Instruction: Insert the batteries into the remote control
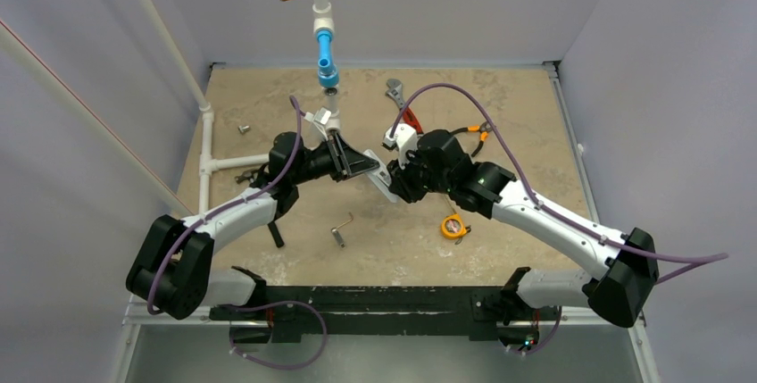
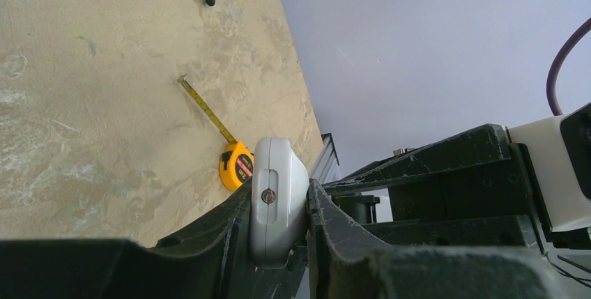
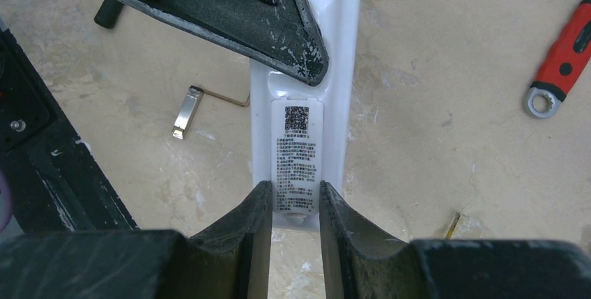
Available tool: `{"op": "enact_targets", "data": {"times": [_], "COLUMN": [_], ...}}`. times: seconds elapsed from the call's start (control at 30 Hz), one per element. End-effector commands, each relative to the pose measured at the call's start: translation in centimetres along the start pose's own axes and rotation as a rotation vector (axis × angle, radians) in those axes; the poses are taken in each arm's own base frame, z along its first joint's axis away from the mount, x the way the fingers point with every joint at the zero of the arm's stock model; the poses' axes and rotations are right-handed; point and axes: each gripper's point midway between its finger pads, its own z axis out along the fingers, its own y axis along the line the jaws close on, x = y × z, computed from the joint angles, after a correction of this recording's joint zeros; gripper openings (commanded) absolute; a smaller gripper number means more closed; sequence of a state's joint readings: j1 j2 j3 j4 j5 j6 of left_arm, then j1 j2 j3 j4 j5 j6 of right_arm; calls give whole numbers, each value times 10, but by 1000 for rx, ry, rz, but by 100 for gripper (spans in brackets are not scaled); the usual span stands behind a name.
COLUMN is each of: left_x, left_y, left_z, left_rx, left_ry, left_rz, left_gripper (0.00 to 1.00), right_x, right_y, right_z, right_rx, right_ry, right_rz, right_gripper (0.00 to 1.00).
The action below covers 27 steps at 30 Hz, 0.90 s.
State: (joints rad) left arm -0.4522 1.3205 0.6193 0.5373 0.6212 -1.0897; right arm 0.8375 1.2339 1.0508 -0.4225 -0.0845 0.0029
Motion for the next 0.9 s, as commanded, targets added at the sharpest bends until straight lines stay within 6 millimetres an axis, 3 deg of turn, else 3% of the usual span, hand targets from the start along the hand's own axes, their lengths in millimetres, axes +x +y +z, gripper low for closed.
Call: {"op": "enact_targets", "data": {"times": [0.0,0.87], "left_x": [-10,-10], "left_y": [-24,-23], "left_z": [1,2], "left_rx": [78,79], "left_ry": [-22,-22], "left_rz": [48,46], "left_gripper": [0,0], "right_x": [-7,-4], "right_y": [-3,-2], "right_z": [0,1], "right_rx": [15,12], "right_ry": [-12,2], "right_rz": [-19,-19], "right_gripper": [19,19]}}
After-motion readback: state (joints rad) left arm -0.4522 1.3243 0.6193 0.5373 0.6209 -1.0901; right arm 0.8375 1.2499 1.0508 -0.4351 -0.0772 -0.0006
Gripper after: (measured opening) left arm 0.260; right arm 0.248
